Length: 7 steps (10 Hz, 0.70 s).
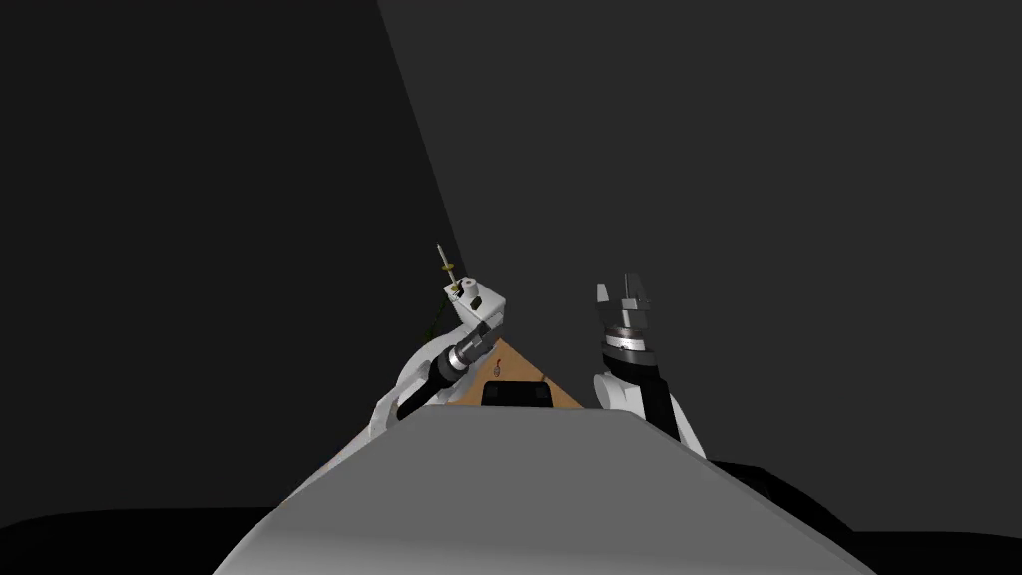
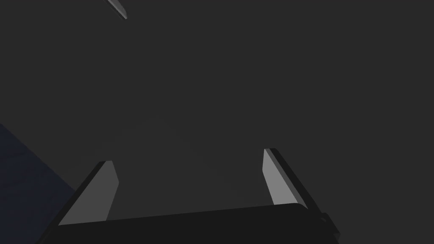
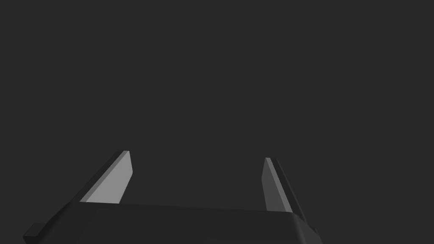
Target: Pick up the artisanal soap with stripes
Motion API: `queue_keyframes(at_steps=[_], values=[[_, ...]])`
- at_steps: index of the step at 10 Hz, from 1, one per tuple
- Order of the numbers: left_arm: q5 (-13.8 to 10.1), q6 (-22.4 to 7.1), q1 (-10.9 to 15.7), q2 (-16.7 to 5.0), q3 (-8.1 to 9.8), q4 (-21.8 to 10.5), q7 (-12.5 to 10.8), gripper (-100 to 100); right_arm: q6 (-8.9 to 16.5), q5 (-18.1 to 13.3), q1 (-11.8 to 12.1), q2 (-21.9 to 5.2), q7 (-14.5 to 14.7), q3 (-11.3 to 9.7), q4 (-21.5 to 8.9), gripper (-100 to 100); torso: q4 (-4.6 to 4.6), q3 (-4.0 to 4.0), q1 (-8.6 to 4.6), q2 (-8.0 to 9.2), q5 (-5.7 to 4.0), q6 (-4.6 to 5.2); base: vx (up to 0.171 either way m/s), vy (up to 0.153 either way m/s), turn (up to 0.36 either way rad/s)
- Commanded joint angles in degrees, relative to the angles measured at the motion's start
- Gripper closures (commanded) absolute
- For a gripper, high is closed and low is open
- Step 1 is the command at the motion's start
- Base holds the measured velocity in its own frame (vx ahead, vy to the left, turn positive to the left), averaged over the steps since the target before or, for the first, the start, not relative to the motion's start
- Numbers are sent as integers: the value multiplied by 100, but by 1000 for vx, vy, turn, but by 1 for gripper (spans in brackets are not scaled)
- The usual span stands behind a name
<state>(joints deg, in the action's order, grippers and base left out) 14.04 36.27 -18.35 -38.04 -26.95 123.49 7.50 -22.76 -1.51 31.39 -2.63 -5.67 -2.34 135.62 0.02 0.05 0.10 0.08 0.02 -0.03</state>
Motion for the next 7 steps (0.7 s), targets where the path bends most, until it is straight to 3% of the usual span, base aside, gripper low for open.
queue_keyframes(at_steps=[1, 3, 4, 5, 6, 7], values=[[286, 182, 49, -286, -278, -10, 161, -100, 0, 0, 0, 0, 0, 0, 0, 0, 0, 0, 0, 0, 0, 0, -27, 23, -292], [293, 182, 49, -516, -278, -10, 161, -100, 0, 0, 0, 0, 0, 0, 0, 0, 0, 1, 3, 0, 1, -2, -14, 18, -32], [558, 326, 168, -741, -526, -84, 286, -100, 0, 0, 1, 0, 0, 0, 0, 0, 0, -2, -1, -3, 0, -2, -14, 15, -252], [558, 326, 168, -881, -526, -84, 286, -100, 0, 0, -1, 0, 0, 0, 0, 0, -1, -2, -1, -3, 0, 4, -19, 25, -159], [810, 466, 292, -1054, -770, -161, 416, -100, 0, 0, 0, 0, 0, 0, 0, 0, 0, -1, 2, -2, 0, -1, -30, 33, -246], [829, 466, 292, -1226, -770, -161, 416, -100, 0, 0, -1, 0, 0, 0, 0, 0, 0, 1, 5, 1, 1, 3, -34, 37, -123]])
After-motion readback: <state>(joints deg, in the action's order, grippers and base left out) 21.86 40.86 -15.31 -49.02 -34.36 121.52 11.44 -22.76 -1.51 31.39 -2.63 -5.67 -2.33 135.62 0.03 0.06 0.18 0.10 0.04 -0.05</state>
